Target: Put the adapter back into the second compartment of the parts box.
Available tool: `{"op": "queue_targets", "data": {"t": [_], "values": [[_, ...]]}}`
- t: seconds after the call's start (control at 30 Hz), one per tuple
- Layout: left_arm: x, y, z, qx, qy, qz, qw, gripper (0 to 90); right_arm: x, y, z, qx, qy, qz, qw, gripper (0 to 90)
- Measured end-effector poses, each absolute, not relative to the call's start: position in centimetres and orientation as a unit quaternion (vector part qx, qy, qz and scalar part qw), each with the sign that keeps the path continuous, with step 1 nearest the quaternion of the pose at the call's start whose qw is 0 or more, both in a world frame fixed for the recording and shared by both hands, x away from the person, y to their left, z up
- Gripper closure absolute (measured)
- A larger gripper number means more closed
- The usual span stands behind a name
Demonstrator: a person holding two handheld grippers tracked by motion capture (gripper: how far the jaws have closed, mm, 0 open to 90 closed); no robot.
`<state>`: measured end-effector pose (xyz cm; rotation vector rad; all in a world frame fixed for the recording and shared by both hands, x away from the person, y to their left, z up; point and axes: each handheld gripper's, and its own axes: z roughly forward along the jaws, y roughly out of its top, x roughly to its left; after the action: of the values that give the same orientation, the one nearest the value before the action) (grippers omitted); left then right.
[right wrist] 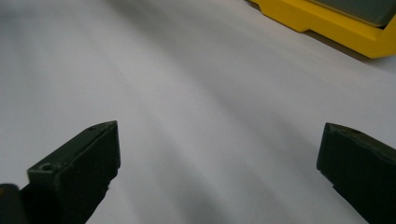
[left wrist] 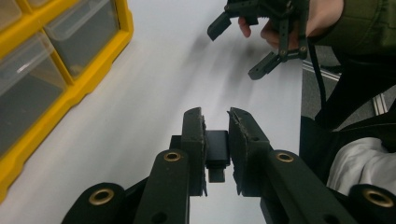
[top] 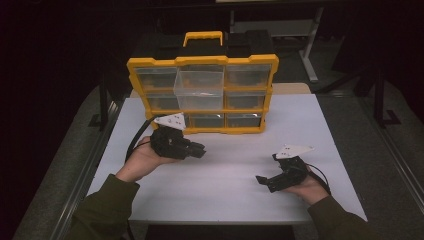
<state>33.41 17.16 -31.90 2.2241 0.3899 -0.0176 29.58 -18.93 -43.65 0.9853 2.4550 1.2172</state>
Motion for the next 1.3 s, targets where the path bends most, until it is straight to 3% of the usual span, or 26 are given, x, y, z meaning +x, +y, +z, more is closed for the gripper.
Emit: {"op": "queue_targets", "data": {"t": [1.3], "values": [[34.6,17.4,-22.6,0.881,0.130,0.001,0.454,76.4,29.6,-19.0,-43.6,0.339,0.836,0.416,0.115,0.0]]}}
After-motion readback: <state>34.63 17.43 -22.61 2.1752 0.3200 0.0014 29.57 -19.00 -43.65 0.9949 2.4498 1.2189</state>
